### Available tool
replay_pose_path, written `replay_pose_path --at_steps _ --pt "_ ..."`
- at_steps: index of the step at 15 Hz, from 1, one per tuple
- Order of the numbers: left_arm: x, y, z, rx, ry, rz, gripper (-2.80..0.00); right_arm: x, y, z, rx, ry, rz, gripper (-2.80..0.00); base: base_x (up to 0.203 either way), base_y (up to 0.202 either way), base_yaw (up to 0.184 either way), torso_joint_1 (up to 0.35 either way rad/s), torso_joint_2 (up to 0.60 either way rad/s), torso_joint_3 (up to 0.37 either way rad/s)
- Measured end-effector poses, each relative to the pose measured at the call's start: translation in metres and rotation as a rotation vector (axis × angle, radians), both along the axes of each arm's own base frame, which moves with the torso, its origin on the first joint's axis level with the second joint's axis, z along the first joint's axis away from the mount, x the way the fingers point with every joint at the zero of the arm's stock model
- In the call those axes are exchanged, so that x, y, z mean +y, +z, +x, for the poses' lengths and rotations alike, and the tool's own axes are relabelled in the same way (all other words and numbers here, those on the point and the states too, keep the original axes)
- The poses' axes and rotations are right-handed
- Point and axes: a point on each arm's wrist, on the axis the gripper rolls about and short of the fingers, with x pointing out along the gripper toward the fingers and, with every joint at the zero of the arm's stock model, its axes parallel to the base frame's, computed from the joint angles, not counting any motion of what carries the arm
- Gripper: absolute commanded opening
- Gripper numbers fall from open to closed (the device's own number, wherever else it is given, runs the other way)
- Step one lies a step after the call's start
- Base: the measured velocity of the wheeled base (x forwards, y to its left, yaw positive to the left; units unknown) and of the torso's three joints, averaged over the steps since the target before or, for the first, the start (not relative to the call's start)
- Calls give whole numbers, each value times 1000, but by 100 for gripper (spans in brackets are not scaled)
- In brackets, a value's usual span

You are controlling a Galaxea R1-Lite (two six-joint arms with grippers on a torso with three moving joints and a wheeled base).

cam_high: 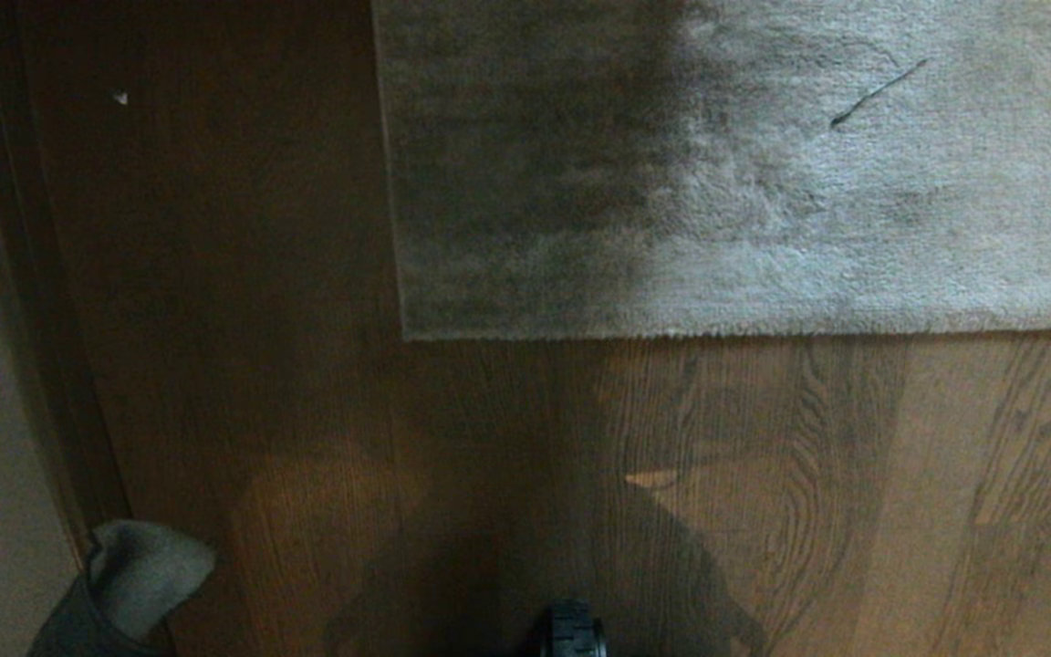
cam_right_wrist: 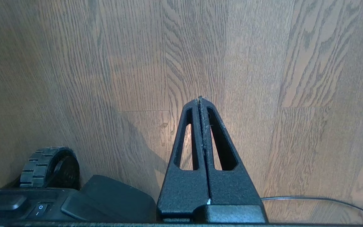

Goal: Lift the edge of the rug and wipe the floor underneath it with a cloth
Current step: Lift up the carpet

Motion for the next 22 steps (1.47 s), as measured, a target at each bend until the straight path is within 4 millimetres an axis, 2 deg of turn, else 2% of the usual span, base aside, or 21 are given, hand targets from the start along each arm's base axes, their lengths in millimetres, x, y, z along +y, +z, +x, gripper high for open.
replay_pose_path --at_steps 9,22 --pt "1 -4 -22 -263 64 22 -280 0 0 0 0 0 0 -280 0 0 0 0 0 0" --pt "1 -6 -24 -275 63 30 -280 0 0 0 0 0 0 -280 0 0 0 0 0 0"
